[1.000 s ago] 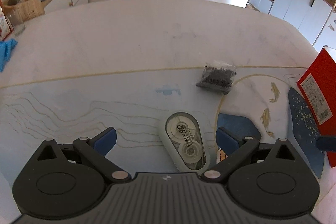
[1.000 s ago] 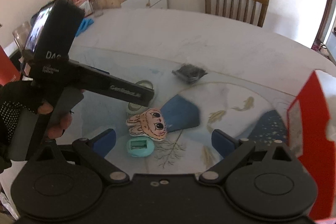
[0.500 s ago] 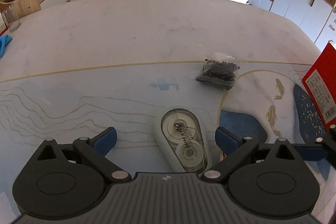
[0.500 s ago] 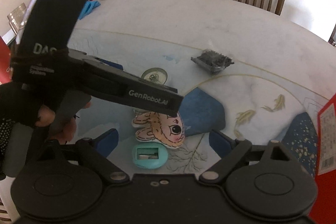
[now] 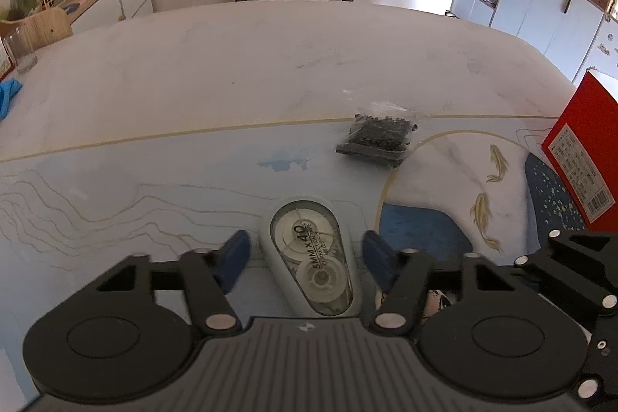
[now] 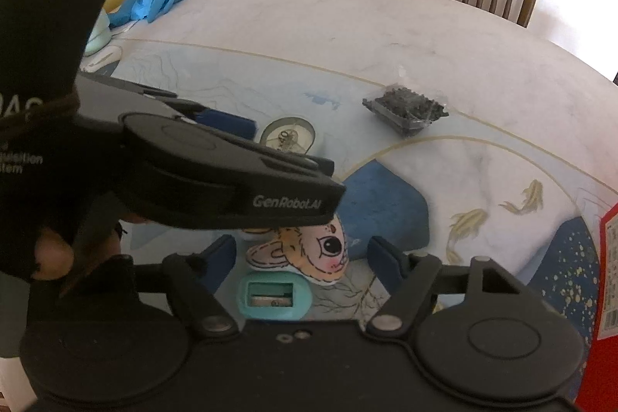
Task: Organize objects
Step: 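Grasp the white correction-tape roller with the left gripper while the right grasps the pink plush, then carry the tape roller with the left gripper while the right carries the plush into the red box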
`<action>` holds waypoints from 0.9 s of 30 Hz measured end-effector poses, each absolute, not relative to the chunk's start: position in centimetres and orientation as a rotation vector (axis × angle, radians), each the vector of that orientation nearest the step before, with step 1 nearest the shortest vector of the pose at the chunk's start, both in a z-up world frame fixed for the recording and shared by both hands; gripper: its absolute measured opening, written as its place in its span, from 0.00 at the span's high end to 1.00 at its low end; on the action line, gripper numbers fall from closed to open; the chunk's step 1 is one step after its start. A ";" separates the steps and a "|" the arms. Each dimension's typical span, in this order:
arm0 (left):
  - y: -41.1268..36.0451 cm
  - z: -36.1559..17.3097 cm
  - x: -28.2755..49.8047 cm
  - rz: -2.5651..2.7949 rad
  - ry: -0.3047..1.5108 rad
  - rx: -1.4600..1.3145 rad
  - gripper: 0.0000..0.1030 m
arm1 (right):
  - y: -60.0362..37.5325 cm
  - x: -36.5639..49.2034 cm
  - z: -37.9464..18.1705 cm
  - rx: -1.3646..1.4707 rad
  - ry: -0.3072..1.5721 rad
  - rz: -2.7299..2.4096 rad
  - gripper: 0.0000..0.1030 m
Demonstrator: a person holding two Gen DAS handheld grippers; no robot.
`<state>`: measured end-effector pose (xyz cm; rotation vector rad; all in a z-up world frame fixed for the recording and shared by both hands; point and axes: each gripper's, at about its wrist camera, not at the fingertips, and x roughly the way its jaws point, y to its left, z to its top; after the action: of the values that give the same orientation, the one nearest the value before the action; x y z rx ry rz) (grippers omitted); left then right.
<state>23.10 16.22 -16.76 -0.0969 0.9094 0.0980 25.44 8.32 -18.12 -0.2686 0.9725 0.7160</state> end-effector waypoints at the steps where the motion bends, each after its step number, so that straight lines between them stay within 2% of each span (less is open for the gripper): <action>1: 16.2 -16.7 23.1 0.097 0.908 -0.096 0.47 | 8.4 25.5 -18.1 -0.272 0.971 0.718 0.32; 4: 16.2 -16.7 23.1 0.090 0.907 -0.094 0.47 | 8.7 25.7 -18.2 -0.278 0.970 0.724 0.35; 8: 16.8 -16.6 23.0 0.085 0.912 -0.111 0.48 | 8.8 26.0 -18.0 -0.276 0.977 0.742 0.47; 11: 17.5 -16.4 23.0 0.095 0.922 -0.122 0.48 | 8.6 26.2 -17.7 -0.266 0.973 0.747 0.50; 27: 19.3 -12.3 20.8 0.136 0.905 -0.109 0.48 | 3.5 25.3 -11.9 -0.133 0.907 0.675 0.51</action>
<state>20.75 19.27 -12.30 -0.1093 0.9046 0.1360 25.29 3.48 -11.95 -0.1328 0.9066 0.6753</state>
